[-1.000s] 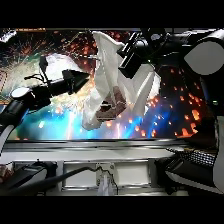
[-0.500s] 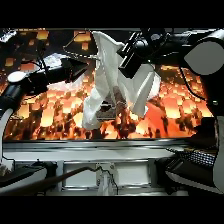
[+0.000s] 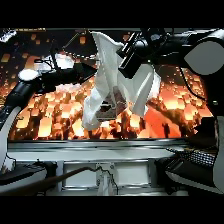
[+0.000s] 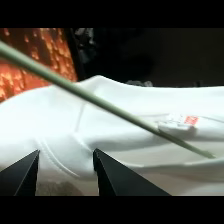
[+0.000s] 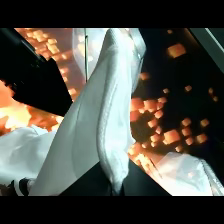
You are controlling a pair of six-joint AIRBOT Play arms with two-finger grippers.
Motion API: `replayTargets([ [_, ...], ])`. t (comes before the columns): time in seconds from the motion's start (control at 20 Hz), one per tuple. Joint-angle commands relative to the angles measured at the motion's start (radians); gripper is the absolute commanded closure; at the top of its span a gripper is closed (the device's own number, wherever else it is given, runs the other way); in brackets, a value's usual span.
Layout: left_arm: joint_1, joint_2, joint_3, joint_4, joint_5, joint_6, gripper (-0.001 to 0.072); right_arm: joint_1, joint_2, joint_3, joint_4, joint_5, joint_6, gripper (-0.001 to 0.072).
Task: Fold the clothes and pants, and hang the long-sleeved shirts on hangers.
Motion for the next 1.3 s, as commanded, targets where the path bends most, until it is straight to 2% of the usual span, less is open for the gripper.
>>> replayTargets([
  [0.0, -0.022, -0.006, 0.003, 0.007, 0.038, 0.023, 0.0331, 0.001, 0.0, 0.001, 0.01, 0.009, 0.0, 0.069],
  [0.05, -0.024, -0.008, 0.003, 0.013, 0.038, 0.023, 0.0351, 0.001, 0.0, 0.001, 0.01, 0.008, 0.0, 0.069],
  [0.3, -0.027, -0.025, 0.003, 0.093, 0.039, -0.015, 0.0354, 0.001, 0.0, 0.001, 0.009, 0.007, 0.0, 0.069],
  [0.35, -0.027, -0.03, 0.003, 0.092, 0.039, -0.02, 0.0389, 0.001, 0.0, 0.001, 0.009, 0.007, 0.0, 0.069],
  [0.6, -0.026, -0.035, 0.003, 0.089, 0.043, -0.019, 0.0666, 0.001, 0.0, 0.001, 0.009, 0.007, 0.0, 0.069],
  [0.65, -0.024, -0.035, 0.003, 0.089, 0.047, -0.019, 0.0695, 0.001, 0.0, 0.001, 0.008, 0.007, 0.0, 0.069],
  [0.9, -0.007, -0.053, 0.001, 0.109, 0.065, -0.025, 0.0697, 0.001, 0.007, 0.001, 0.002, 0.007, 0.0, 0.069],
  [1.05, 0.008, -0.072, -0.006, 0.195, 0.08, -0.089, 0.0696, 0.001, 0.018, 0.001, 0.002, 0.006, 0.006, 0.0691],
  [1.25, 0.052, -0.084, -0.007, 0.177, 0.112, -0.143, 0.0696, 0.001, 0.027, 0.001, 0.003, 0.034, 0.013, 0.0691],
])
